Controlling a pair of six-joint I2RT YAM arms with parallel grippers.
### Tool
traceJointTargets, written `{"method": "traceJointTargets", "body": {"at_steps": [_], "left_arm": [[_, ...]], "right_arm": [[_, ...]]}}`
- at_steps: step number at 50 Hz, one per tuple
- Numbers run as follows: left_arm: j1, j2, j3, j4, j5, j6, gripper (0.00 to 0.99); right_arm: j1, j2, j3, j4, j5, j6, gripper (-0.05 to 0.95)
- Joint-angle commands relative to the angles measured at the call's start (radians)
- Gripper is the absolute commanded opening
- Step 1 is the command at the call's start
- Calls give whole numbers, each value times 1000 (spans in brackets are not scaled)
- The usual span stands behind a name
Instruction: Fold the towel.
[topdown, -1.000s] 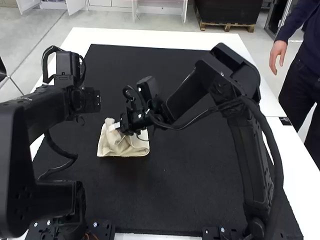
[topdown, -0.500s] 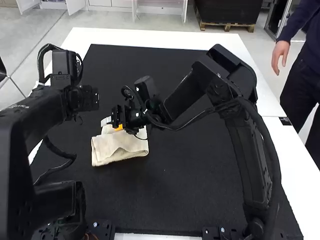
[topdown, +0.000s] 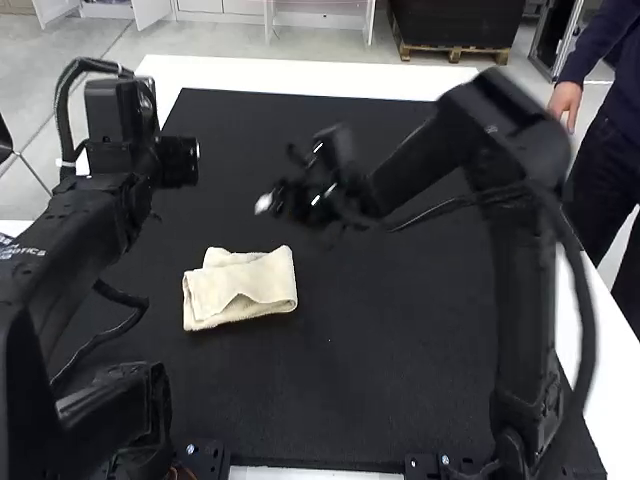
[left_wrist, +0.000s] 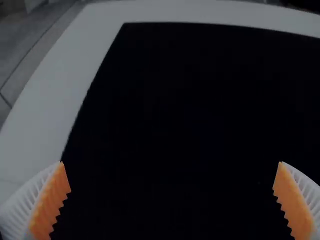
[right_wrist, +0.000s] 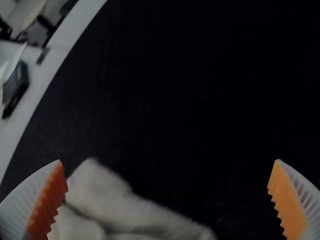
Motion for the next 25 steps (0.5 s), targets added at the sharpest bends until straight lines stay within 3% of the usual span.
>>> {"method": "traceJointTargets", "body": {"at_steps": [1, 5, 14, 25], "left_arm": [[2, -29, -35, 92, 14, 107, 961], [0, -31, -59, 175, 19, 132, 961], [0, -31, -85, 232, 49, 141, 961], [0, -75, -150, 439, 65, 193, 961]], "right_arm": [[-109, -115, -49, 16, 163, -56, 916], [-169, -161, -79, 19, 189, -67, 916], [-248, -267, -154, 33, 238, -108, 916], [-310, -423, -289, 79, 310, -153, 915]]}}
